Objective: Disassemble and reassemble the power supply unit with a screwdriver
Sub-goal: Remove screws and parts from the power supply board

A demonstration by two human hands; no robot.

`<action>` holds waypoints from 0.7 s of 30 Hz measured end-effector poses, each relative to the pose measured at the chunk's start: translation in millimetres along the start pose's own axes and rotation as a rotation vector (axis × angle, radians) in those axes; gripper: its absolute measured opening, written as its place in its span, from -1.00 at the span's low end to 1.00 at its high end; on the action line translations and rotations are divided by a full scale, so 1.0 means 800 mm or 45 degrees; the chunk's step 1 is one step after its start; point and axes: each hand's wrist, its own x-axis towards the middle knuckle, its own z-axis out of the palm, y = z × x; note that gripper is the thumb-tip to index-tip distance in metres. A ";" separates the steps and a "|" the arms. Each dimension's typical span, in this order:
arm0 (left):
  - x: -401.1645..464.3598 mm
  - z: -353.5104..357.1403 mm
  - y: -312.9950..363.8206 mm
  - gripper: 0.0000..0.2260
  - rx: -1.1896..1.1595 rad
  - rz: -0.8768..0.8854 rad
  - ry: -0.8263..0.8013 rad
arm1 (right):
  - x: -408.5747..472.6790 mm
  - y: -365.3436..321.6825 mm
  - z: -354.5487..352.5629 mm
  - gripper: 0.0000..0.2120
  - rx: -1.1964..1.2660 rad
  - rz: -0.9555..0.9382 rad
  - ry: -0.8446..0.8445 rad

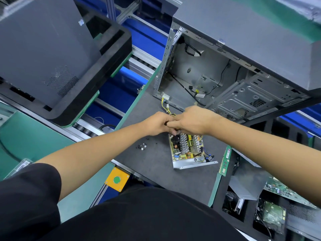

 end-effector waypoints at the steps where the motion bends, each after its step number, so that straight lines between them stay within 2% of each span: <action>1: 0.000 0.000 0.000 -0.83 0.012 -0.002 -0.003 | -0.001 0.000 0.000 -0.84 -0.011 0.014 -0.019; 7: 0.002 0.006 0.004 -0.64 -0.017 0.052 0.048 | 0.010 -0.018 0.007 -0.62 -0.110 0.366 0.006; 10: 0.002 0.001 -0.002 -0.79 0.007 0.013 -0.004 | 0.005 -0.011 0.008 -0.52 0.006 0.286 0.126; 12: 0.003 -0.004 -0.002 -0.88 0.050 0.041 -0.038 | 0.001 -0.005 0.002 -0.56 0.083 0.110 0.140; 14: 0.004 -0.006 0.000 -0.81 0.075 0.029 -0.035 | 0.000 -0.002 0.001 -0.66 0.123 0.078 0.106; 17: 0.008 -0.005 0.004 -0.68 0.032 0.026 -0.027 | 0.010 -0.006 0.005 -0.78 0.150 0.290 0.066; 19: 0.010 -0.003 0.005 -0.75 0.067 0.039 -0.026 | 0.014 -0.010 0.010 -0.70 0.116 0.415 0.014; 21: 0.011 -0.004 0.006 -0.82 0.078 0.002 -0.044 | 0.010 -0.009 0.011 -0.61 0.072 0.433 0.030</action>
